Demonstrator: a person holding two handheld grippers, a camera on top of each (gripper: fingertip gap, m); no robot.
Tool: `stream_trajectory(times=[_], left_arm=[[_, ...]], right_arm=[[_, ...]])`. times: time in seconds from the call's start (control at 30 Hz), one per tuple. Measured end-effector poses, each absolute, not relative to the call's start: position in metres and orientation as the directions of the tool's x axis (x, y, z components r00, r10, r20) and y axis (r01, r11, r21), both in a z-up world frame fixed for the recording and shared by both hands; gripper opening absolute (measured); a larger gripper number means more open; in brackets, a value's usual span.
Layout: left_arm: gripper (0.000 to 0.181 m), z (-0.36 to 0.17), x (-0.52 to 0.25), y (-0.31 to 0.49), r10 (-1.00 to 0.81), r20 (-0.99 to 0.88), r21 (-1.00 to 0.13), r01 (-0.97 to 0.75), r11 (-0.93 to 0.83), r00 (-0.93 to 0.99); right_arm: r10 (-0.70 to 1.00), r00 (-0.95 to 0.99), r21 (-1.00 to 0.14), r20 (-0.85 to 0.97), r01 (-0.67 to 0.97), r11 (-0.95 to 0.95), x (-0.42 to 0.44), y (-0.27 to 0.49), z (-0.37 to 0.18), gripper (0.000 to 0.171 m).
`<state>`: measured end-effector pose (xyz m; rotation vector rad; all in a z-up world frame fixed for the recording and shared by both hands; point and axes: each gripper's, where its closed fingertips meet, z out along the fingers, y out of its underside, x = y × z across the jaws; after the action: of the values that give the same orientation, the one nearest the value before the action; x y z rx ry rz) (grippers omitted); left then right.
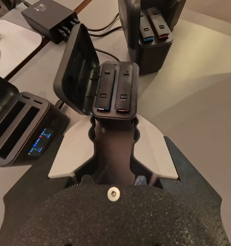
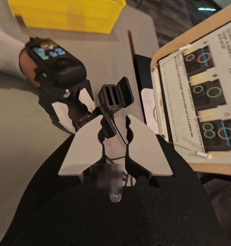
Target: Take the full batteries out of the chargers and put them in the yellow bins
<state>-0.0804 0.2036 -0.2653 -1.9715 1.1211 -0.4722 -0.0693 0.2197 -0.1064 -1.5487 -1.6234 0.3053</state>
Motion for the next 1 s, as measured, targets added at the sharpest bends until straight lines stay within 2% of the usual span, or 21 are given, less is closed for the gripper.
stream_trajectory(times=[0.03, 0.17, 0.3, 0.4, 0.6, 0.77, 1.0], left_arm=[[0.055, -0.266, -0.082, 0.202, -0.839, -0.067, -0.789, -0.543, -0.286, 0.539], [0.056, -0.265, -0.087, 0.196, -0.833, -0.066, -0.791, -0.538, -0.292, 0.549], [0.059, -0.262, -0.086, 0.194, -0.832, -0.082, -0.796, -0.538, -0.276, 0.548], [0.063, -0.262, -0.085, 0.194, -0.829, -0.083, -0.797, -0.537, -0.278, 0.553], [0.065, -0.261, -0.081, 0.198, -0.816, -0.084, -0.804, -0.522, -0.283, 0.572], [0.053, -0.262, -0.082, 0.202, -0.793, -0.099, -0.800, -0.522, -0.296, 0.601], [0.052, -0.262, -0.078, 0.197, -0.801, -0.065, -0.798, -0.513, -0.316, 0.594]], right_arm=[[0.899, 0.184, -0.714, 0.397, 0.678, 0.177, -0.067, 0.213, -0.103, 0.035], [0.820, 0.434, -0.818, 0.372, 0.572, 0.068, -0.051, 0.195, -0.103, 0.049], [0.747, 0.634, -0.906, 0.199, 0.410, -0.107, -0.040, 0.183, -0.122, 0.060], [0.695, 0.715, -0.926, 0.079, 0.311, -0.215, -0.037, 0.177, -0.146, 0.062], [0.628, 0.778, -0.924, -0.023, 0.223, -0.311, -0.043, 0.167, -0.186, 0.064], [0.619, 0.785, -0.925, -0.032, 0.211, -0.315, -0.048, 0.168, -0.202, 0.066], [0.604, 0.797, -0.935, 0.003, 0.217, -0.282, -0.042, 0.172, -0.207, 0.067]])
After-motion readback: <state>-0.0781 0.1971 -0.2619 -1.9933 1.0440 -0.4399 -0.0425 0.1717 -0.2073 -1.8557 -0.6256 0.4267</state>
